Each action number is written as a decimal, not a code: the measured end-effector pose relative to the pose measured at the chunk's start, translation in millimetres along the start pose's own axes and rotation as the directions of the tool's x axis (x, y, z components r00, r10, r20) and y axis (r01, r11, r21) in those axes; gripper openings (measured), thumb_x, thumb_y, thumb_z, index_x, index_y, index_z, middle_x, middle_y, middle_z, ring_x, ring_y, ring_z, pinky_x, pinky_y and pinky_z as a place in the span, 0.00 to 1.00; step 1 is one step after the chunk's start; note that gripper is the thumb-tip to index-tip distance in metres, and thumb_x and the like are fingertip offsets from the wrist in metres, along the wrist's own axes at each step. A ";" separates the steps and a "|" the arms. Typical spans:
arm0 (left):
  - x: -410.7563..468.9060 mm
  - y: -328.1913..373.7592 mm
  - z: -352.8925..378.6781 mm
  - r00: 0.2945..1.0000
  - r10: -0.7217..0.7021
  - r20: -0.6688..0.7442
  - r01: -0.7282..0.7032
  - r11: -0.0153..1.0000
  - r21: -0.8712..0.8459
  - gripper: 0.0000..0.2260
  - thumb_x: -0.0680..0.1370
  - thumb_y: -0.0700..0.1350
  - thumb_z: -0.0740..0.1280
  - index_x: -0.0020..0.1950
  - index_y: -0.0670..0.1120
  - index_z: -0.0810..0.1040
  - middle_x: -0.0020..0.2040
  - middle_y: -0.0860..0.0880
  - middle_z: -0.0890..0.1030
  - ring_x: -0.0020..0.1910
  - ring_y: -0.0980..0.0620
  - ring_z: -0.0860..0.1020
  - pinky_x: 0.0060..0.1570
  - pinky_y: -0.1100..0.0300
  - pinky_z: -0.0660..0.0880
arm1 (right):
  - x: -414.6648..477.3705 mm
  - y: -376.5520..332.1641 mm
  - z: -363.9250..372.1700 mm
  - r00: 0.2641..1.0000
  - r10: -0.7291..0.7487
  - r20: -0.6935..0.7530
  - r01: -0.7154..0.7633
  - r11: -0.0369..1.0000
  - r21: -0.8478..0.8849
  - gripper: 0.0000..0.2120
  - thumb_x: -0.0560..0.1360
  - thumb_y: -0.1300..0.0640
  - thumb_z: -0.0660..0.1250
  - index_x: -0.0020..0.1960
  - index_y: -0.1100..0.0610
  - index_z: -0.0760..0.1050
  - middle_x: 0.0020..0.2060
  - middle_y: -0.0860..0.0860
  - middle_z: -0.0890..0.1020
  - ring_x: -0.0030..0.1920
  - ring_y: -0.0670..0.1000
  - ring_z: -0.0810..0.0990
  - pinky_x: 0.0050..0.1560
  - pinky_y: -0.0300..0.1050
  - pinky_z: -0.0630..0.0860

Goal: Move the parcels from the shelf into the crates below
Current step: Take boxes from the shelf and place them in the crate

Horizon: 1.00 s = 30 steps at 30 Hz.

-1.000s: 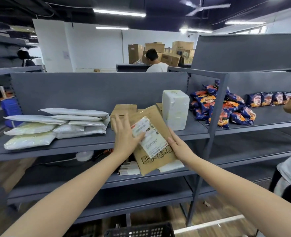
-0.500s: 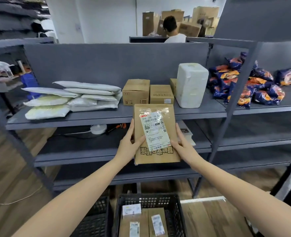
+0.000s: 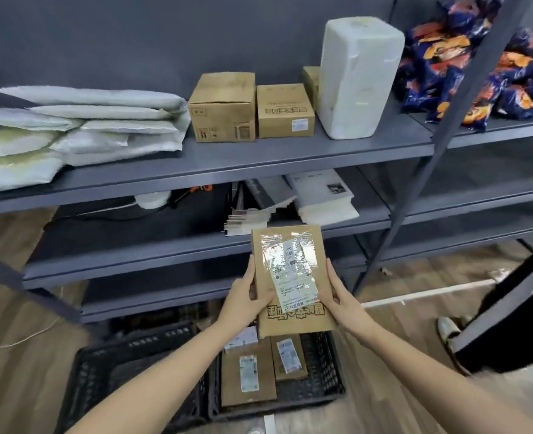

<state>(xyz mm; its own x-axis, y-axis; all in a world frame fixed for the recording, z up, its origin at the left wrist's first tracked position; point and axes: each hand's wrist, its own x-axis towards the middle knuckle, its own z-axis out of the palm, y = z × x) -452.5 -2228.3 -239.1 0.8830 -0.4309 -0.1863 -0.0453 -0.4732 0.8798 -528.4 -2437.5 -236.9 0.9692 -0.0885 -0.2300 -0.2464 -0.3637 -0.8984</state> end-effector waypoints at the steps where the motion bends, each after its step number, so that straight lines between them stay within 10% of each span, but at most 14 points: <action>1: 5.0 -12.6 5.4 0.999 -0.036 0.023 0.036 0.999 0.013 0.40 0.76 0.48 0.69 0.74 0.62 0.42 0.58 0.53 0.78 0.55 0.57 0.77 0.56 0.63 0.75 | 4.2 12.5 5.6 1.000 0.024 0.002 -0.024 1.000 0.002 0.30 0.80 0.48 0.56 0.69 0.32 0.38 0.70 0.35 0.58 0.69 0.47 0.67 0.70 0.48 0.65; 13: 60.7 -182.1 85.0 0.934 -0.298 0.195 0.258 0.944 0.203 0.48 0.73 0.46 0.73 0.71 0.65 0.35 0.68 0.52 0.72 0.59 0.56 0.75 0.55 0.65 0.73 | 60.7 179.5 78.4 0.934 0.348 0.076 -0.353 0.933 0.066 0.36 0.80 0.56 0.60 0.70 0.40 0.34 0.65 0.37 0.64 0.61 0.43 0.69 0.51 0.22 0.66; 20: 87.6 -288.7 141.0 0.894 -0.383 0.233 0.308 0.903 0.301 0.49 0.73 0.49 0.72 0.74 0.58 0.32 0.73 0.51 0.66 0.67 0.55 0.69 0.53 0.72 0.64 | 91.3 299.0 121.9 0.891 0.438 0.121 -0.440 0.898 -0.013 0.38 0.80 0.57 0.60 0.73 0.42 0.33 0.62 0.48 0.73 0.59 0.51 0.76 0.59 0.39 0.71; 26: 120.5 -385.1 195.2 0.896 -0.376 0.235 0.308 0.909 0.282 0.47 0.74 0.43 0.71 0.75 0.60 0.36 0.74 0.53 0.64 0.64 0.60 0.69 0.40 0.83 0.65 | 128.7 414.6 159.6 0.848 0.522 0.094 -0.520 0.853 -0.051 0.43 0.78 0.63 0.61 0.70 0.35 0.34 0.40 0.50 0.78 0.35 0.50 0.76 0.43 0.54 0.77; 30: 143.1 -451.2 230.7 0.889 -0.369 0.272 0.291 0.913 0.287 0.46 0.74 0.42 0.71 0.75 0.59 0.38 0.75 0.50 0.62 0.62 0.62 0.69 0.45 0.79 0.69 | 159.4 466.8 176.1 0.843 0.521 0.133 -0.523 0.852 -0.019 0.45 0.75 0.65 0.66 0.75 0.46 0.35 0.58 0.44 0.71 0.47 0.46 0.75 0.47 0.41 0.73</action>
<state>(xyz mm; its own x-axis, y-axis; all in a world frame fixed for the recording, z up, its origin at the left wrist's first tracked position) -413.5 -2253.7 -763.6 0.6747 -0.4172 -0.6088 0.0818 -0.7776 0.6235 -489.6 -2458.0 -758.8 0.6885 -0.1405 -0.7115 -0.7167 -0.2814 -0.6381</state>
